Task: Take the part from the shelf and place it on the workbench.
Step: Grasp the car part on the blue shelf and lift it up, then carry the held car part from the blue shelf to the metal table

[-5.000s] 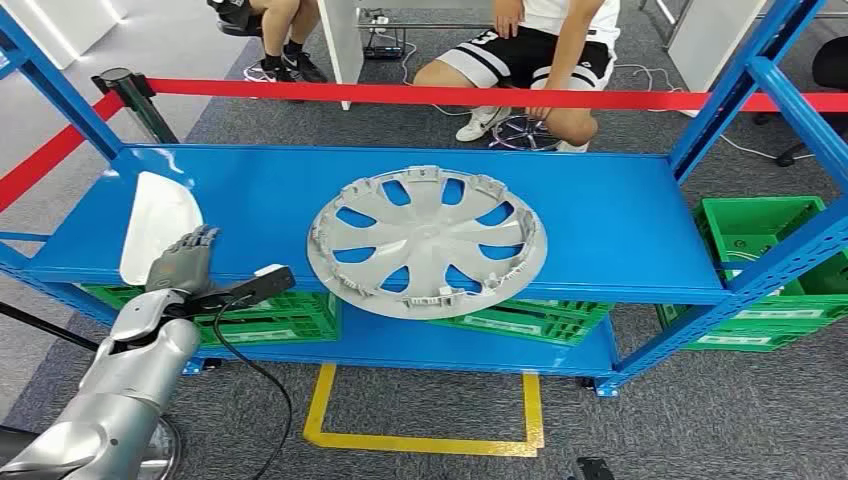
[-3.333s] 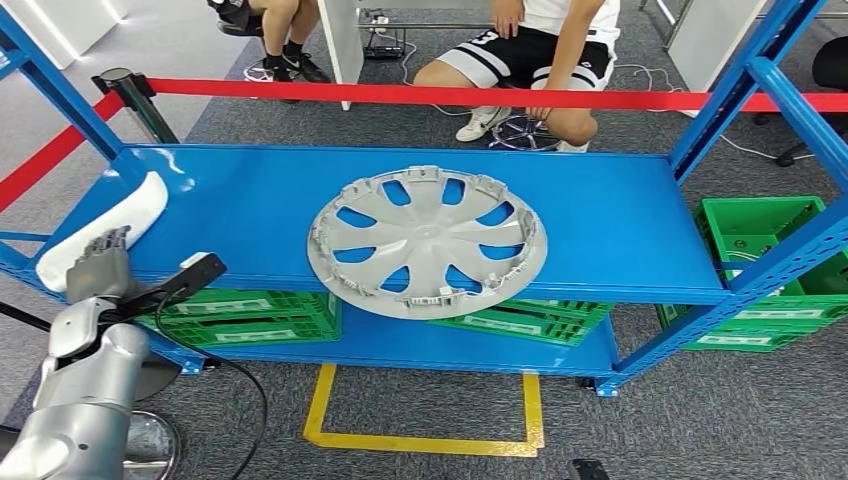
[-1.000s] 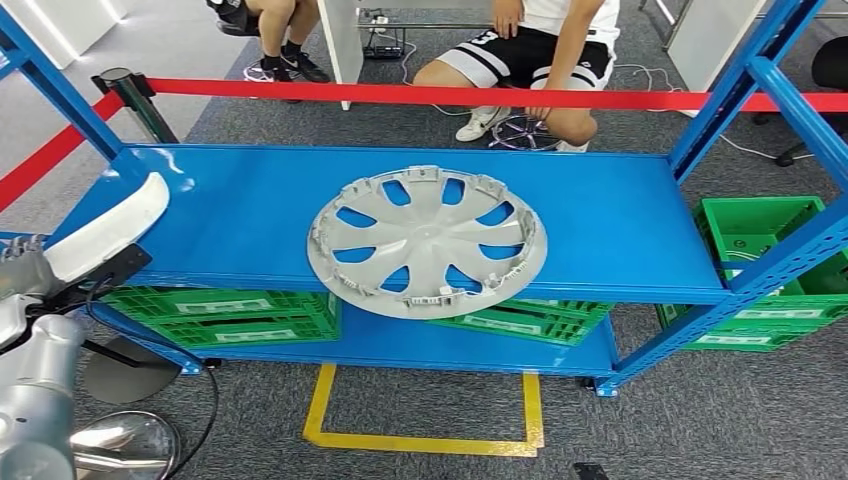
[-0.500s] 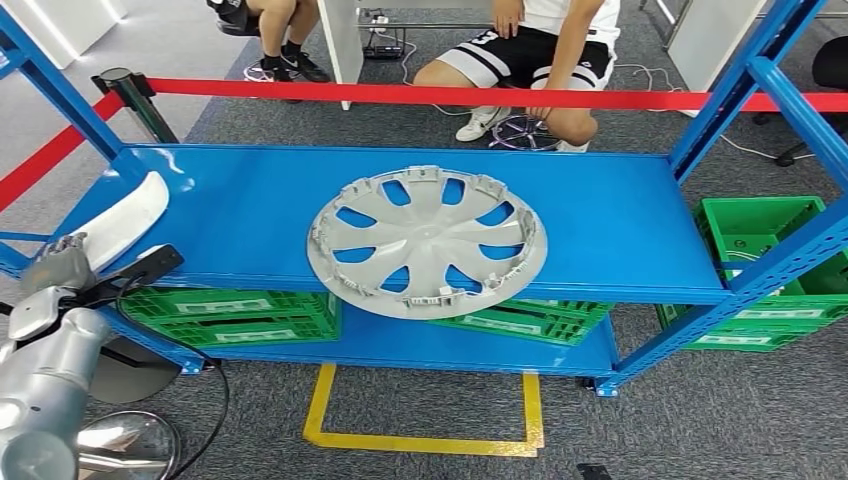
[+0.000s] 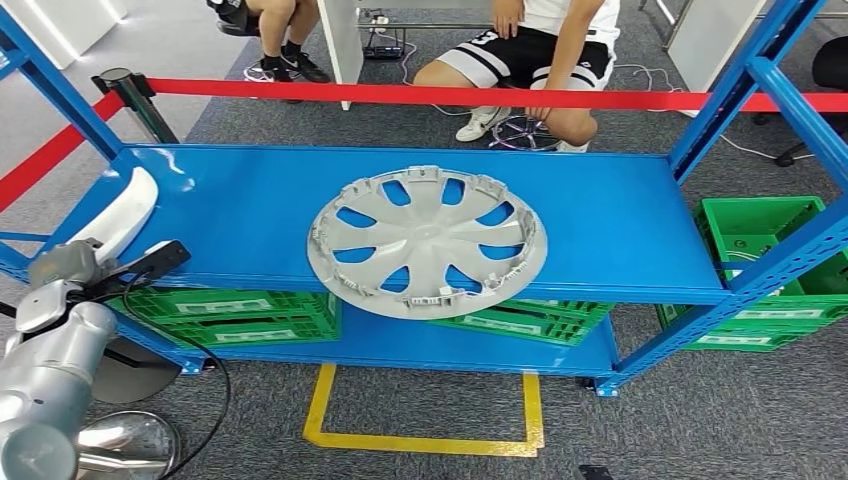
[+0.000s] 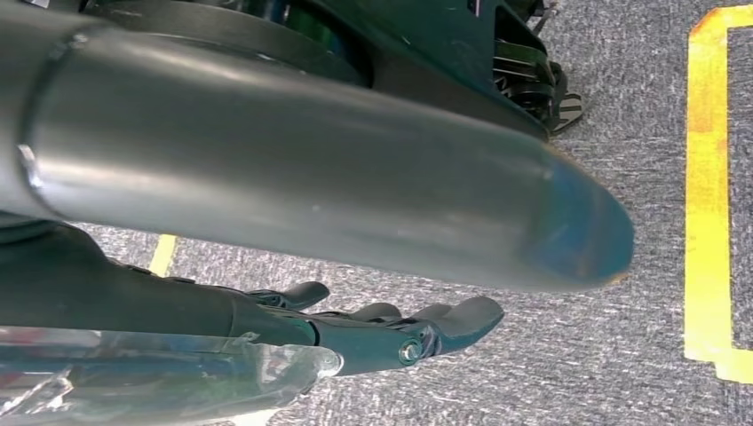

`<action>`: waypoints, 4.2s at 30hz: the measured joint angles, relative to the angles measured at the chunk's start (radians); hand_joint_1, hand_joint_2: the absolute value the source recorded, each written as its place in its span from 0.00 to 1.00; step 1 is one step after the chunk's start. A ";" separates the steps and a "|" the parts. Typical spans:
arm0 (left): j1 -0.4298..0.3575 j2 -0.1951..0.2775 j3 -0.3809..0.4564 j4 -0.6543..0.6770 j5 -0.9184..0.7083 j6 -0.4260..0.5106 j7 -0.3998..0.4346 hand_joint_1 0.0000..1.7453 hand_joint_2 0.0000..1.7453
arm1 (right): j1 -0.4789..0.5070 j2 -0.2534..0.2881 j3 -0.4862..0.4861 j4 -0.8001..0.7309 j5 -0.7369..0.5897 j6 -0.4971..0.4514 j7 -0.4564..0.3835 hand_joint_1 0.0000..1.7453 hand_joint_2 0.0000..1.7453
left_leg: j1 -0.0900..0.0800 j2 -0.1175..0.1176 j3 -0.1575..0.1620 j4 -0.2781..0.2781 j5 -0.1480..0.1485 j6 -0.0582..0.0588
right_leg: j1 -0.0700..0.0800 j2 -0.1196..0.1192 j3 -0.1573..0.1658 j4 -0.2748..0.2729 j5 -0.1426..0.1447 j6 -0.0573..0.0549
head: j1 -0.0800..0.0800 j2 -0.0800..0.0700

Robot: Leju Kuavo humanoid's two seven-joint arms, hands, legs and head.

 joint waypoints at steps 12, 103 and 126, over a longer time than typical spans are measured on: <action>0.017 -0.004 0.005 -0.031 0.032 0.041 -0.093 1.00 1.00 | 0.002 0.000 0.000 0.000 0.001 -0.001 0.000 0.00 0.00 | 0.000 0.000 0.000 0.000 0.000 0.000 | 0.000 0.000 0.000 0.000 0.000 0.000 | 0.000 0.000; 0.600 -0.226 -0.605 -1.192 0.262 -0.018 -0.251 1.00 1.00 | -0.008 -0.035 -0.175 -0.031 -0.217 0.001 -0.156 0.00 0.00 | -0.044 0.013 -0.020 0.012 0.007 0.047 | 0.027 -0.015 0.069 -0.040 -0.031 -0.021 | -0.022 0.000; 0.654 -0.213 -0.545 -1.182 0.336 -0.012 -0.244 1.00 1.00 | -0.001 -0.022 -0.172 -0.032 -0.175 -0.023 -0.177 0.00 0.00 | -0.031 0.009 0.028 -0.004 -0.033 0.068 | 0.006 -0.015 -0.114 0.242 -0.045 0.021 | -0.020 0.000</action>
